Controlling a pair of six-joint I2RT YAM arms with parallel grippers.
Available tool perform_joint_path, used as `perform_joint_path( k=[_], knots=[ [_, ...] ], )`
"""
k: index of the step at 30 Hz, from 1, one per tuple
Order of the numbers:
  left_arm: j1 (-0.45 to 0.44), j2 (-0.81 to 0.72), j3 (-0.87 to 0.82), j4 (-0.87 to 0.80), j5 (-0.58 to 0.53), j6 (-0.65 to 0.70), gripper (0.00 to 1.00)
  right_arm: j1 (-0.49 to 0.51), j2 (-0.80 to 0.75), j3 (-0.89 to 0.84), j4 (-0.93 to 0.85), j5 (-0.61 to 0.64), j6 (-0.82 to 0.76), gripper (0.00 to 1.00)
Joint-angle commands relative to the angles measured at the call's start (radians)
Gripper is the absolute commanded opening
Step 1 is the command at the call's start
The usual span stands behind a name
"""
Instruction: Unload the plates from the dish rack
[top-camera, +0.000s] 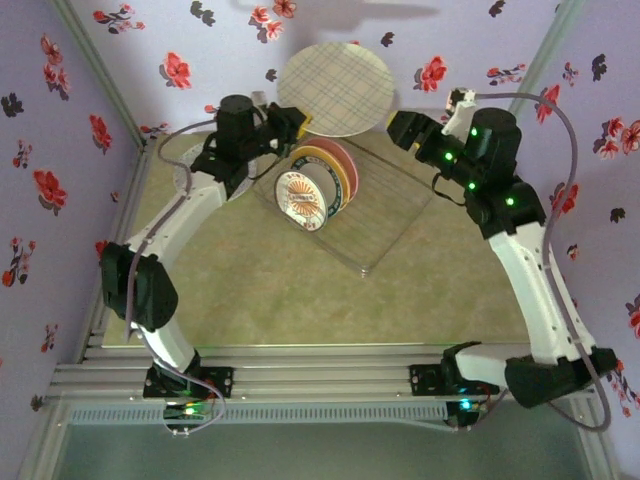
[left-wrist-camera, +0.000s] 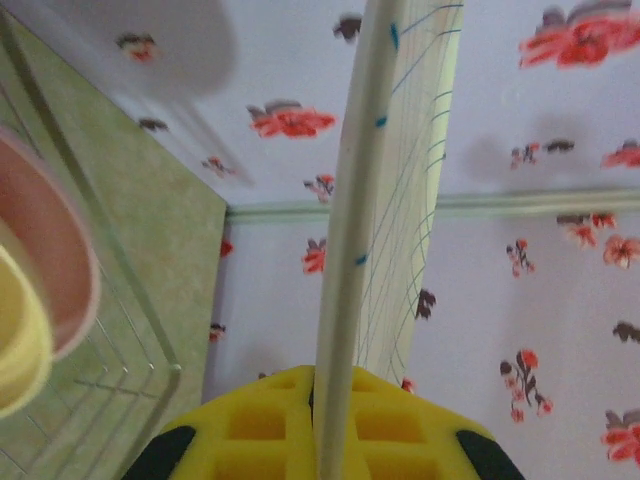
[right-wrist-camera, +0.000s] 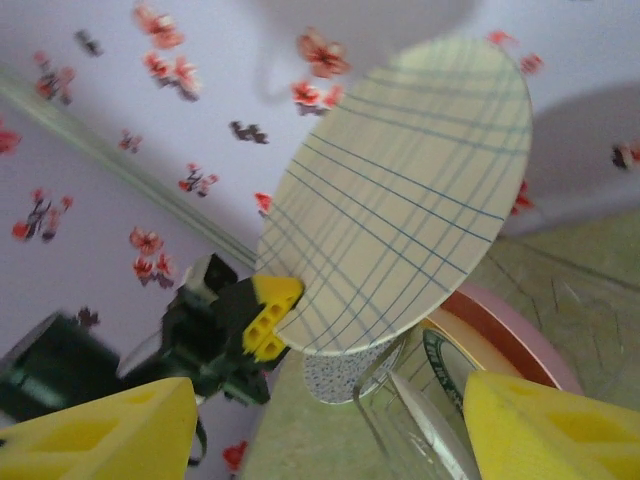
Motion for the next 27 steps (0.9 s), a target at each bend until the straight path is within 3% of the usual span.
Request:
perform_joint_path(
  k=[1,6,14,27],
  knots=[
    [0.079,-0.109,-0.057,0.117,0.023,0.004,0.0,0.087,-0.041,-0.041,0.056,0.136,-0.269,0.73],
    [0.2,-0.176,-0.17,0.134,0.023,0.019,0.0,0.241,-0.047,-0.053,0.098,0.211,-0.452,0.75],
    [0.385,-0.251,-0.402,0.198,0.002,0.018,0.0,0.489,0.009,-0.03,0.098,0.39,-0.752,0.87],
    [0.53,-0.223,-0.592,0.288,-0.003,0.053,0.0,0.542,0.091,0.04,0.066,0.407,-0.76,0.97]
  ],
)
